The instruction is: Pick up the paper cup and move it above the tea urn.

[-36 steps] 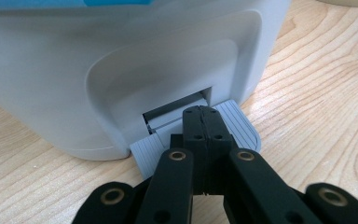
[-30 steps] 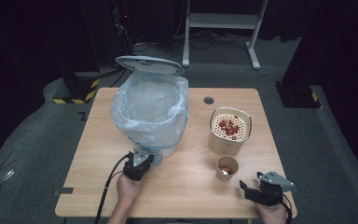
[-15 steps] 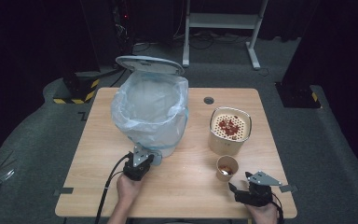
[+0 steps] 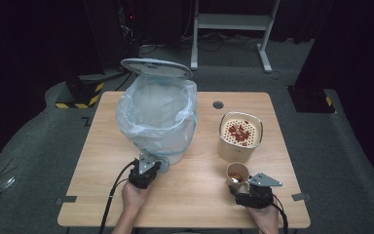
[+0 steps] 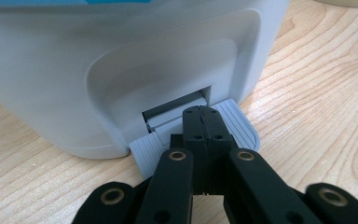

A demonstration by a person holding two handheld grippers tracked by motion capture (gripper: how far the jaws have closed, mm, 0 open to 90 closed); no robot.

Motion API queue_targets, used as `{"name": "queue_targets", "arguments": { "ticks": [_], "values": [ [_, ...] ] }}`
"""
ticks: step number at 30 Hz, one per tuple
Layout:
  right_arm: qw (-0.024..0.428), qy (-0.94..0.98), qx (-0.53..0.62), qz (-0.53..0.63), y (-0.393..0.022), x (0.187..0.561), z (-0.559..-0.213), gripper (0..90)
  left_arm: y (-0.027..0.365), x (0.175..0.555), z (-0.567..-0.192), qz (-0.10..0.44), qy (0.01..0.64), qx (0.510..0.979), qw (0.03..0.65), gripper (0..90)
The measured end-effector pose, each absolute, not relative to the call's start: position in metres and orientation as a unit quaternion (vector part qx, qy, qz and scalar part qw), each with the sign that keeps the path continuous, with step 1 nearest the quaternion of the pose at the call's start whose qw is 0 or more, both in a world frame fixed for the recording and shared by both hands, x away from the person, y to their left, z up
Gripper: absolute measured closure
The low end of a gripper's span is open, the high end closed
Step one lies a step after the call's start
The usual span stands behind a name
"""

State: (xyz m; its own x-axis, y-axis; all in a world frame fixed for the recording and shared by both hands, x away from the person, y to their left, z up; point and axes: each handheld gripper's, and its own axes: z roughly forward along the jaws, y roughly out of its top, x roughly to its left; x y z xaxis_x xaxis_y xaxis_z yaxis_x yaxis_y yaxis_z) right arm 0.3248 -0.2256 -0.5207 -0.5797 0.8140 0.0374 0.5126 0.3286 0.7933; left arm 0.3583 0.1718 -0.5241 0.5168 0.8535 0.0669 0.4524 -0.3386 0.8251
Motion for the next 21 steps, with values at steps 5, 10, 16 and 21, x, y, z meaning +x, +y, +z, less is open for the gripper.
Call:
{"name": "queue_targets", "arguments": {
  "ticks": [5,10,16,21],
  "values": [
    [0.190,0.796,0.413,0.400,-0.222,0.329,-0.521,21.5,0.173,0.359,-0.524,0.252,0.421,0.777,0.395,90.0],
    [0.188,0.795,0.413,0.402,-0.219,0.332,-0.521,23.9,0.173,0.359,-0.524,0.253,0.420,0.777,0.394,90.0],
    [0.192,0.794,0.410,0.406,-0.216,0.334,-0.520,28.6,0.173,0.359,-0.524,0.253,0.420,0.777,0.394,90.0],
    [0.196,0.795,0.408,0.404,-0.215,0.334,-0.520,29.7,0.173,0.359,-0.524,0.253,0.420,0.777,0.394,90.0]
  ]
}}
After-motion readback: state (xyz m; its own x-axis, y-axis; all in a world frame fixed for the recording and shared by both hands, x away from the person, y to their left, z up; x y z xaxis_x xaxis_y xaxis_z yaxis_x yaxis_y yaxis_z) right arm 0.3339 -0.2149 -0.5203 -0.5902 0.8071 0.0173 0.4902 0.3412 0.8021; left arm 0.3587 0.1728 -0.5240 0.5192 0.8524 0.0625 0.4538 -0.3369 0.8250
